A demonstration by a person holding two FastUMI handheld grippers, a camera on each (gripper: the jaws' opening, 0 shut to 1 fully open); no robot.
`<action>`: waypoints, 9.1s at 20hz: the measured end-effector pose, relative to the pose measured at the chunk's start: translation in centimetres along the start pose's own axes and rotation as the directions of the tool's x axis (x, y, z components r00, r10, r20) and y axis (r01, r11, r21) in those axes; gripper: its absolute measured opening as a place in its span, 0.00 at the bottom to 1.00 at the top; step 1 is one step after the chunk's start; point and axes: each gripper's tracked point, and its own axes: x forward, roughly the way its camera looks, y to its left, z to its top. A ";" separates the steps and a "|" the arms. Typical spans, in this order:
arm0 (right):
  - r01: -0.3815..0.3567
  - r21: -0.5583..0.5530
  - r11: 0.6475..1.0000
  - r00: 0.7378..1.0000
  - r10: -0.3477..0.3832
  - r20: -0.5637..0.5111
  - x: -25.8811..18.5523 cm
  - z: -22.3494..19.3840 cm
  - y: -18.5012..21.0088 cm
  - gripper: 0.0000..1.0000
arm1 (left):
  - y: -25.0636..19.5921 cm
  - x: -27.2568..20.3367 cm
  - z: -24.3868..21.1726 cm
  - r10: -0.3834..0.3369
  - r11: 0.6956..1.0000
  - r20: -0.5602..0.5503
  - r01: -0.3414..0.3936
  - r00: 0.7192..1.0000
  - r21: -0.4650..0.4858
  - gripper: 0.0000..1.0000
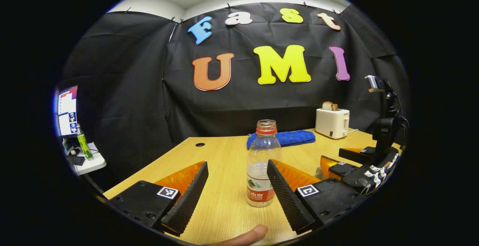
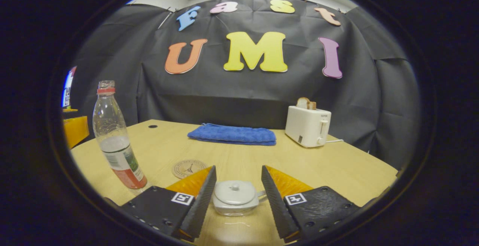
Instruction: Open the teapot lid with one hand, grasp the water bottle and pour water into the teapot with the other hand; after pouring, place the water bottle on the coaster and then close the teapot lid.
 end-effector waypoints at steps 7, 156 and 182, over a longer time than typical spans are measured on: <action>-0.036 0.017 0.999 0.999 0.036 0.003 0.4 -0.8 1.2 0.28 | 0.4 0.7 -0.9 0.006 1.000 -0.025 -0.006 1.000 0.008 0.99; 0.001 0.040 0.999 0.992 -0.006 0.125 -2.8 0.4 -18.0 0.00 | -14.3 2.4 1.3 0.220 -0.628 -0.011 0.150 0.975 0.763 0.76; -0.045 0.066 0.997 0.981 0.032 0.193 -5.1 3.2 -20.0 0.00 | -11.3 2.6 -1.5 0.005 0.471 0.043 -0.041 0.999 0.881 0.76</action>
